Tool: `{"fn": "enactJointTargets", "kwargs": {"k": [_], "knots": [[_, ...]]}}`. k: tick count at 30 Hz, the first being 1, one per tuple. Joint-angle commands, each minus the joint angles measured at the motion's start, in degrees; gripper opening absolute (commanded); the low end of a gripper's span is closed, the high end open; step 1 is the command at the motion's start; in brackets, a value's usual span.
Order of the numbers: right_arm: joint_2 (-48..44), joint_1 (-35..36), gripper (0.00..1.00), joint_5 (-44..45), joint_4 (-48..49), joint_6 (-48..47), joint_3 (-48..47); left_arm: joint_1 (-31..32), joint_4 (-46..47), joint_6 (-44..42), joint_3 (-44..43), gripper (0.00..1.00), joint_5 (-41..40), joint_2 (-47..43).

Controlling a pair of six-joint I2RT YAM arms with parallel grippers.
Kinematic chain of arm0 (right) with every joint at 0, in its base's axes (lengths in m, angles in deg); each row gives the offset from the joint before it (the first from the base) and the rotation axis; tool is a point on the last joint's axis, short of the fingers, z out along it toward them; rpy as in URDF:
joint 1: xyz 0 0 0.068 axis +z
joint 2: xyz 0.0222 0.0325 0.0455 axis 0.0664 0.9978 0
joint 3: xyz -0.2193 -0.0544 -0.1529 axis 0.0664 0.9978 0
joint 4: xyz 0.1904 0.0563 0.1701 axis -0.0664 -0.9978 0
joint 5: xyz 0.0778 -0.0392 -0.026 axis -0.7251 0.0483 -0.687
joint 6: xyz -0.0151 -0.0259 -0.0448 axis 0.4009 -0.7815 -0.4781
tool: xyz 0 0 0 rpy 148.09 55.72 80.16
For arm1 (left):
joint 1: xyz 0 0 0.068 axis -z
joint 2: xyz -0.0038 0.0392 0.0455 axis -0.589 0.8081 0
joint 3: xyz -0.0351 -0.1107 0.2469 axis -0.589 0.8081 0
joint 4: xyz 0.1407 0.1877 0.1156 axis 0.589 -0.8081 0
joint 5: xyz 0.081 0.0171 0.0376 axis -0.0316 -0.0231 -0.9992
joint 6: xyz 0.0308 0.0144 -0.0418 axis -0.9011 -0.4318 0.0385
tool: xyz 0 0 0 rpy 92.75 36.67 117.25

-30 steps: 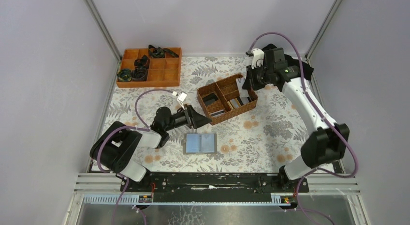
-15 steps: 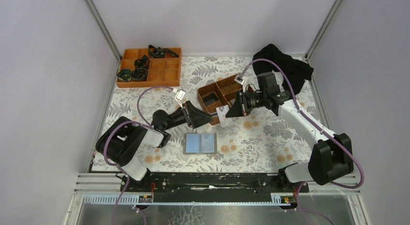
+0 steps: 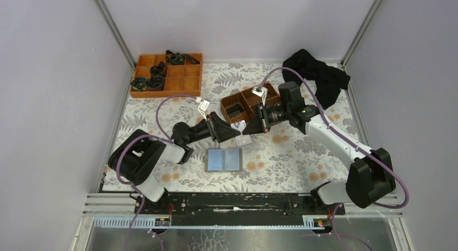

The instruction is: Take the credit cards out of the card holder

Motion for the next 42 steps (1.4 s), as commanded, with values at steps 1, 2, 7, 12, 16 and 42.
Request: {"fn": "enactJointTargets", "kwargs": {"k": [1,2,7,12,16,42], "knots": [[0.6,0.6,0.0,-1.8,1.7,0.1,-0.4,0.3,4.3,-0.5,-0.9,0.54,-1.7,-2.0],[0.7,0.5,0.0,-1.7,1.6,0.1,-0.6,0.3,4.3,-0.4,-0.9,0.51,-1.9,-2.1],[0.9,0.6,0.0,-1.8,1.3,-0.2,-0.7,0.3,4.3,-0.4,-1.1,0.28,-2.1,-2.7],[1.4,0.6,0.0,-1.8,1.7,-0.1,-0.5,0.3,4.4,-0.1,-0.6,0.0,-2.6,-2.9],[1.2,0.7,0.0,-1.7,5.2,2.2,0.7,0.3,4.4,0.2,0.2,0.0,-4.2,-3.8],[-0.3,0.7,0.18,-3.6,23.2,13.4,4.2,0.5,4.6,-1.0,2.6,0.0,-8.9,-7.1]]}}
